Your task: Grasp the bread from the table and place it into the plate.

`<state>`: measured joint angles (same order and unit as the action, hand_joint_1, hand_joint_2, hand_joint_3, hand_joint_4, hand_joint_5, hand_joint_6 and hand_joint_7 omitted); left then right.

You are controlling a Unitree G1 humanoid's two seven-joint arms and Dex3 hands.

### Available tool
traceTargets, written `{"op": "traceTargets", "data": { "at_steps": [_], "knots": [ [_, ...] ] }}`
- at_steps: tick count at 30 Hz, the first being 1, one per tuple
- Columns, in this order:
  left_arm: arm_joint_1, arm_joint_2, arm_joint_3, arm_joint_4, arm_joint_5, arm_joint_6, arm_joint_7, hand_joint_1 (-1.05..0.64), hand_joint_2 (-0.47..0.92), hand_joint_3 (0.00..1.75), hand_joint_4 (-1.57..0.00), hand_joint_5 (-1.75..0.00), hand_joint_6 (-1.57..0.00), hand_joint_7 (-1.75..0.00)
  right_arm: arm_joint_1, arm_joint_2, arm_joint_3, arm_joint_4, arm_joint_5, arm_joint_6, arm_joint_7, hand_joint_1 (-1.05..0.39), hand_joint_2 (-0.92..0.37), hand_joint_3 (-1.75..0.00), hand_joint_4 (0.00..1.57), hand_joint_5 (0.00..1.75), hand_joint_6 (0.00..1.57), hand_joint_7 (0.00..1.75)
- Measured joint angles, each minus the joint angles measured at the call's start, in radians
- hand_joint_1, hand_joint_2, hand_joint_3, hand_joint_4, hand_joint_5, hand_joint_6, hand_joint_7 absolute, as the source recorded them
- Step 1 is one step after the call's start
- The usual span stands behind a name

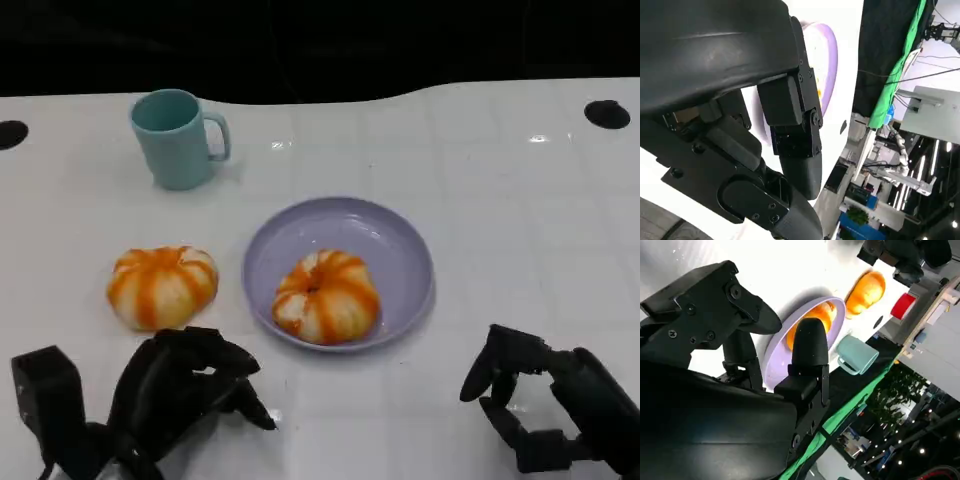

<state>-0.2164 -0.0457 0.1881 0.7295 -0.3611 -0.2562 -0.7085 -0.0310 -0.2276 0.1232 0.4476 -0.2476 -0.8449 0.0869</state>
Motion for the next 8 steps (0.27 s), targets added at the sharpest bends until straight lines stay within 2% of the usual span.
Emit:
{"op": "traceTargets", "data": {
  "at_steps": [8],
  "knots": [
    [0.000, 0.004, 0.007, 0.000, -0.001, 0.005, -0.003, -1.05, 0.70, 0.00, -1.57, -0.59, -1.57, -0.21, 0.000, -0.002, 0.003, -0.001, -0.042, 0.000, -0.021, -0.09, -0.45, -1.15, 0.62, 1.75, 0.56, 1.40]
  ]
}}
